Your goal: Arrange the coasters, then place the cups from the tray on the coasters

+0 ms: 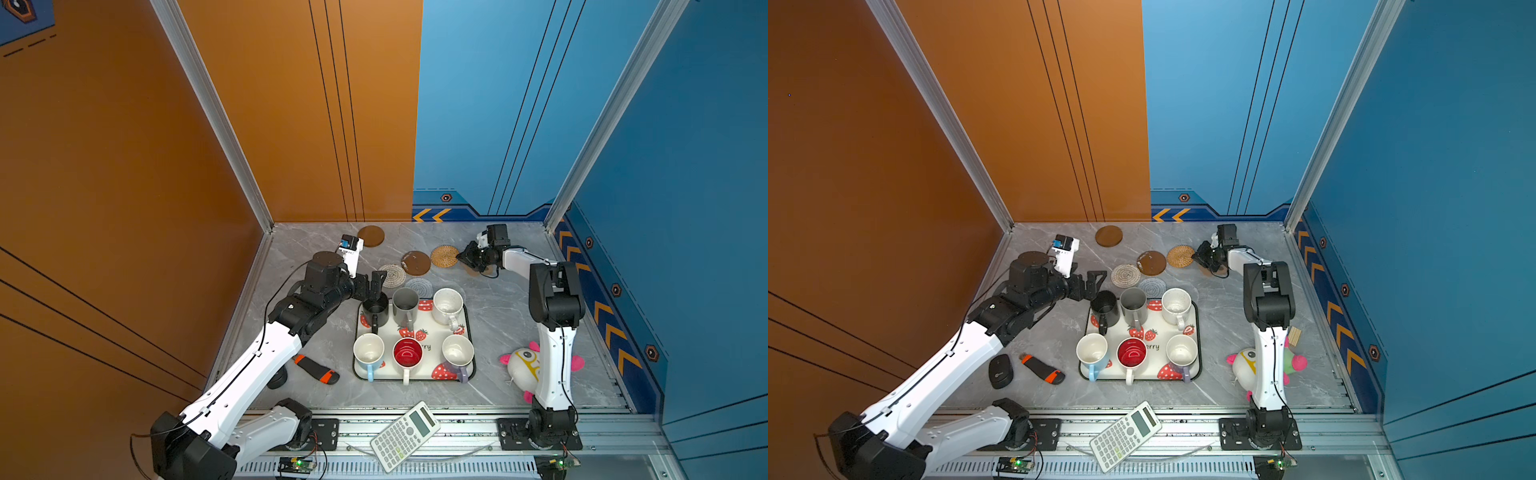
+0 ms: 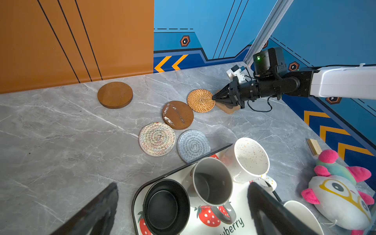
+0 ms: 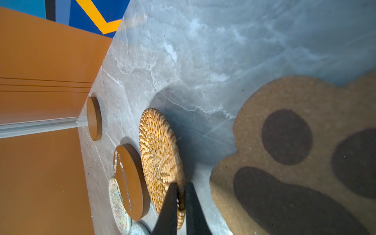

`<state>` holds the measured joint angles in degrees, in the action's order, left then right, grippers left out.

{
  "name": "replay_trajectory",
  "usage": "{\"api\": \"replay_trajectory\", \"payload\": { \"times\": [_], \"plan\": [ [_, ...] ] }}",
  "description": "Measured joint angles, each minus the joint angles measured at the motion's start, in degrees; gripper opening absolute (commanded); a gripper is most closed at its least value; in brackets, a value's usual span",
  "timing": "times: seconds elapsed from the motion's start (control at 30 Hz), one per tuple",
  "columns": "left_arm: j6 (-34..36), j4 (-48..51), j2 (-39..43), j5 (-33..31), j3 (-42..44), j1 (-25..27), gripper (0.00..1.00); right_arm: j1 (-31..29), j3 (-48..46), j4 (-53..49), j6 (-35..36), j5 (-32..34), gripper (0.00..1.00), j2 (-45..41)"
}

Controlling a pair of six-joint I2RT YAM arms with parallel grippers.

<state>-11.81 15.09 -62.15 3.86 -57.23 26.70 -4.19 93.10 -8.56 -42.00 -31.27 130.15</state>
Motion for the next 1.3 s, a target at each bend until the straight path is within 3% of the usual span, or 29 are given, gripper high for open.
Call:
{"api": "replay_trajectory", "payload": {
  "times": [0.27,0.67,0.87,1.07,1.3],
  "plan": [
    [0.00,0.00,0.02,0.00,0.00,0.02,1.00,-0.04,0.39,-2.36,1.81,-0.11,0.49,-0.11],
    [0.00,-0.02,0.24,-0.02,0.00,0.28,1.00,0.07,-0.33,-3.93,3.43,-0.02,0.52,-1.75],
    [-0.07,0.44,-0.57,-0.26,-0.72,0.35,0.96,-0.15,-1.22,-5.01,3.63,-0.26,0.48,-6.78],
    [1.09,4.28,-10.64,-2.03,-10.93,0.57,0.96,-1.97,-3.34,-4.92,4.13,-0.52,0.48,-14.82],
    [6.58,12.87,-28.09,-6.80,-26.05,1.53,0.95,-3.76,-7.87,-5.73,6.08,0.09,0.49,-22.32]
  ]
}}
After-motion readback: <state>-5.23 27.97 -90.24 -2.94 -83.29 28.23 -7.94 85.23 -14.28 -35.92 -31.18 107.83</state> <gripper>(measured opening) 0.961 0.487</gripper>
